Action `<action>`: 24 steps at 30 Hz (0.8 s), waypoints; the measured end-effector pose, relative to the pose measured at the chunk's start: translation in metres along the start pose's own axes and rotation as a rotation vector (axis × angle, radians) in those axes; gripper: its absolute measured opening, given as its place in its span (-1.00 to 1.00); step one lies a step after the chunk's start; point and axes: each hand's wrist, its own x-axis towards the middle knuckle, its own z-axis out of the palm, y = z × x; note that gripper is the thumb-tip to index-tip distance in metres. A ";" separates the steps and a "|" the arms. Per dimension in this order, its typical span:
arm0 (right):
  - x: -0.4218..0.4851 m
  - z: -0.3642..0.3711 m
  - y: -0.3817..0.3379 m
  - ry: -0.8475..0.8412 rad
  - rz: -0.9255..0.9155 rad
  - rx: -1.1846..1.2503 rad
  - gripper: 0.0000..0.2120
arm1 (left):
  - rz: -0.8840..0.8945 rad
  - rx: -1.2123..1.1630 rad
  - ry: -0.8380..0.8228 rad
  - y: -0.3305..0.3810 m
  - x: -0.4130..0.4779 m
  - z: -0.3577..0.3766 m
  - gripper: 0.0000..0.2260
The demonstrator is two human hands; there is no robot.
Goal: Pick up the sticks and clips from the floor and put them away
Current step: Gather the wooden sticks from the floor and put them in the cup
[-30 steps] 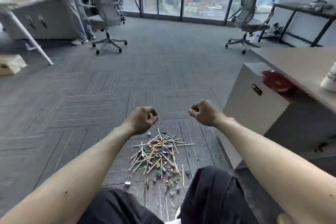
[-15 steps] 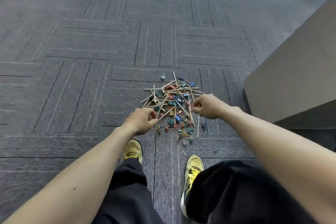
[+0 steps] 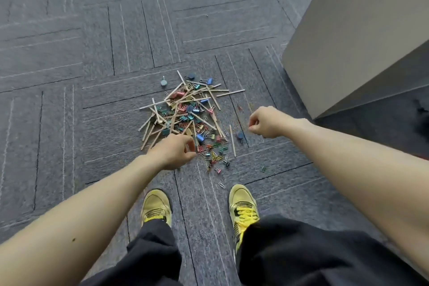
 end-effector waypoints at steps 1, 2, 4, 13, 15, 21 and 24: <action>0.002 0.007 0.011 -0.009 0.018 -0.003 -0.86 | 0.008 0.019 -0.014 0.001 0.009 0.005 -0.87; 0.004 0.014 0.023 -0.024 0.035 -0.012 -0.87 | 0.016 0.031 -0.026 0.003 0.018 0.010 -0.87; 0.011 0.029 0.040 -0.064 0.064 -0.031 -0.87 | 0.021 0.046 -0.051 0.001 0.035 0.020 -0.89; 0.078 0.066 0.051 -0.158 0.098 -0.027 -0.87 | -0.059 0.105 -0.123 -0.055 0.087 0.043 -0.86; 0.099 0.076 0.042 -0.154 0.097 -0.001 -0.86 | -0.084 0.098 -0.141 -0.071 0.094 0.048 -0.81; 0.153 0.121 0.021 -0.120 0.129 -0.047 -0.83 | -0.116 0.138 -0.159 -0.109 0.123 0.058 -0.71; 0.172 0.138 0.022 -0.072 0.166 -0.066 -0.86 | -0.156 0.149 -0.156 -0.124 0.141 0.062 -0.67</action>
